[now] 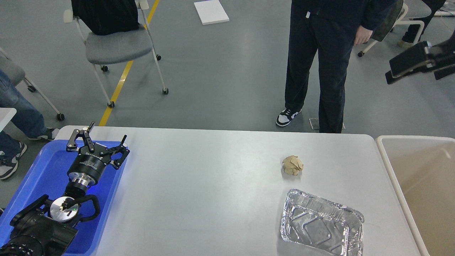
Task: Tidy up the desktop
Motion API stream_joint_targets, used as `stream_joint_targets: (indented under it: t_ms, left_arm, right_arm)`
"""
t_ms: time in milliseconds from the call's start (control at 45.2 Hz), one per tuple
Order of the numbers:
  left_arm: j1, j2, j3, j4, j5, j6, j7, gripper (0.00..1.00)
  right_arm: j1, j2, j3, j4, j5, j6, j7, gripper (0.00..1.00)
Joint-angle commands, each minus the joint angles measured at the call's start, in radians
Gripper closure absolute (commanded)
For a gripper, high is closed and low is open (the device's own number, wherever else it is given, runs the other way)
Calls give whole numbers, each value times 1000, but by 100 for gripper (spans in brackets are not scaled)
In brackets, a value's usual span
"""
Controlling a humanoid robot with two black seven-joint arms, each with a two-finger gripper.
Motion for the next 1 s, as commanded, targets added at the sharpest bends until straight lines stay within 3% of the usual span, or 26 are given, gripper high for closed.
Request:
stream_joint_targets:
  t_ms: [0, 177, 354, 420, 973]
  left_arm:
    - [0, 0, 0, 0, 0, 0, -1, 0]
    - [0, 0, 0, 0, 0, 0, -1, 0]
    - [0, 0, 1, 0, 0, 0, 1, 0]
    - [0, -2, 1, 0, 0, 0, 1, 0]
    - [0, 0, 1, 0, 0, 0, 1, 0]
  right_arm:
    - [-4, 37, -92, 120, 8, 0, 28, 1]
    - [-14, 178, -93, 120, 9, 0, 36, 1]
    - [-20, 301, -92, 120, 40, 0, 160, 1]
    - [-29, 313, -92, 119, 57, 0, 184, 1]
    - [-79, 306, -211, 91, 246, 0, 177, 0]
